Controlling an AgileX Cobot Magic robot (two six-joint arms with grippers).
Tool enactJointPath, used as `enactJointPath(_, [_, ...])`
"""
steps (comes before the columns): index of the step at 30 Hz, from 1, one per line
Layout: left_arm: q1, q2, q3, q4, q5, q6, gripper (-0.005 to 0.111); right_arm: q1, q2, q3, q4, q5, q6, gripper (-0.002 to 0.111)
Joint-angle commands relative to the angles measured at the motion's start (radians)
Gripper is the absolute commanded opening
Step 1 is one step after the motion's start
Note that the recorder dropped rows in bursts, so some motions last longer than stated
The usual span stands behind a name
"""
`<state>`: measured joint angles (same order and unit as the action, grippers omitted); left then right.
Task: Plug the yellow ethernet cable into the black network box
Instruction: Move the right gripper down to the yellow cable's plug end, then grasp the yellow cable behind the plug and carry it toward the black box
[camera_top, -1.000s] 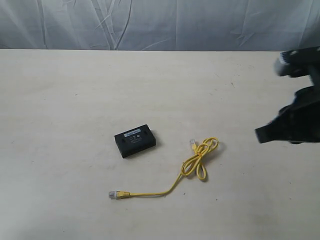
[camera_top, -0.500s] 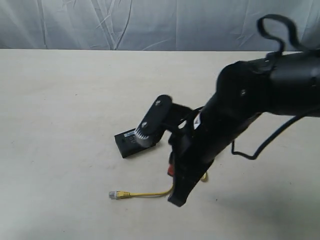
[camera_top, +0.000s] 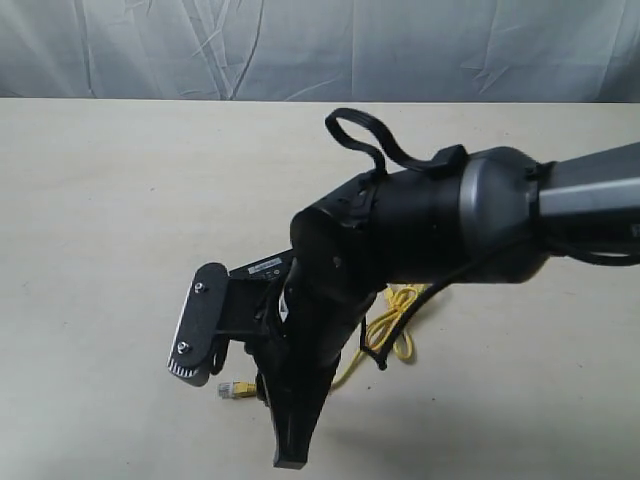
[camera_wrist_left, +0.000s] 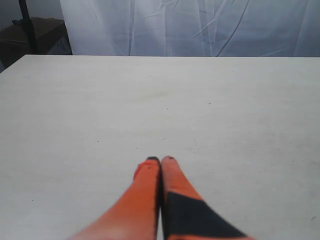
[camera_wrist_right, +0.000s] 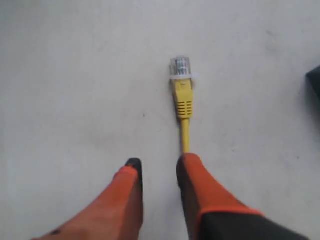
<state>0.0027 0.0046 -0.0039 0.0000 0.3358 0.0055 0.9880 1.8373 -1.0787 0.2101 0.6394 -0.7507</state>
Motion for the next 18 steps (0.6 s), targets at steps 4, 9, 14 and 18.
enactJointPath(4, [0.005, -0.005, 0.004, 0.0, -0.015, 0.0, 0.0, 0.004, 0.055, -0.005, -0.03, -0.099, -0.008, 0.028])
enactJointPath(9, [0.005, -0.005, 0.004, 0.0, -0.015, 0.0, 0.0, 0.002, 0.092, -0.005, -0.096, -0.118, 0.022, 0.028])
enactJointPath(14, [0.005, -0.005, 0.004, 0.0, -0.015, 0.0, 0.0, 0.002, 0.094, -0.005, -0.136, -0.153, 0.05, 0.028])
enactJointPath(18, [0.005, -0.005, 0.004, 0.0, -0.015, 0.0, 0.0, 0.002, 0.12, -0.005, -0.134, -0.138, 0.055, 0.028])
